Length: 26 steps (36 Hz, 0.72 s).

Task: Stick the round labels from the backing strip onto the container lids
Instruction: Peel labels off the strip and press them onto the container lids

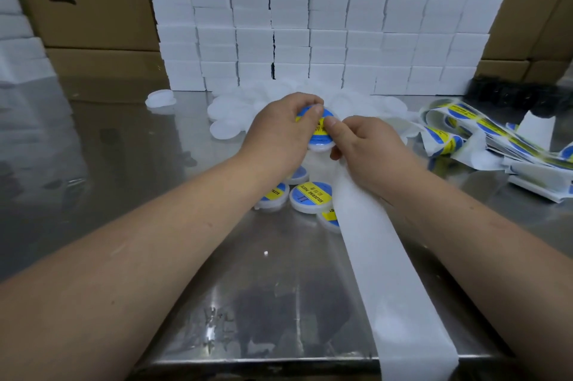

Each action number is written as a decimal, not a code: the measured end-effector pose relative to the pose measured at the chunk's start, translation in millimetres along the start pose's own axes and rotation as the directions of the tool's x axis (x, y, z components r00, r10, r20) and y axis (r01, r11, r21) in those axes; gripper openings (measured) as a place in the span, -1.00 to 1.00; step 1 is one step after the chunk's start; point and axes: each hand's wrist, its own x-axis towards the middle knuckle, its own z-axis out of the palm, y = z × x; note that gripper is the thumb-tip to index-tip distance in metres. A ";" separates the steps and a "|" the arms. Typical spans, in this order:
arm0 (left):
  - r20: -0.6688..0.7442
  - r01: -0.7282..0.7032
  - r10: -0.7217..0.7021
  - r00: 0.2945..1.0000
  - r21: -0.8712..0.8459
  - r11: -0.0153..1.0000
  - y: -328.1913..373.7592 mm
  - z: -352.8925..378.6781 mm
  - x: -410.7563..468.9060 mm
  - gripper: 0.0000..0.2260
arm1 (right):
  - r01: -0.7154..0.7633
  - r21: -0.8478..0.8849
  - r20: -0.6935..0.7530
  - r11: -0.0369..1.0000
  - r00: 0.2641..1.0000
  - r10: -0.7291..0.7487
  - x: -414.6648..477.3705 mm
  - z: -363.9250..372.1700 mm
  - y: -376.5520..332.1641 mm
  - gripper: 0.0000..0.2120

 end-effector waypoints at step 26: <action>-0.096 0.332 -0.361 0.927 0.659 0.675 -49.0 -41.7 30.2 -0.58 | -0.026 0.179 -0.079 0.983 0.996 0.041 3.6 -6.4 -2.0 -0.74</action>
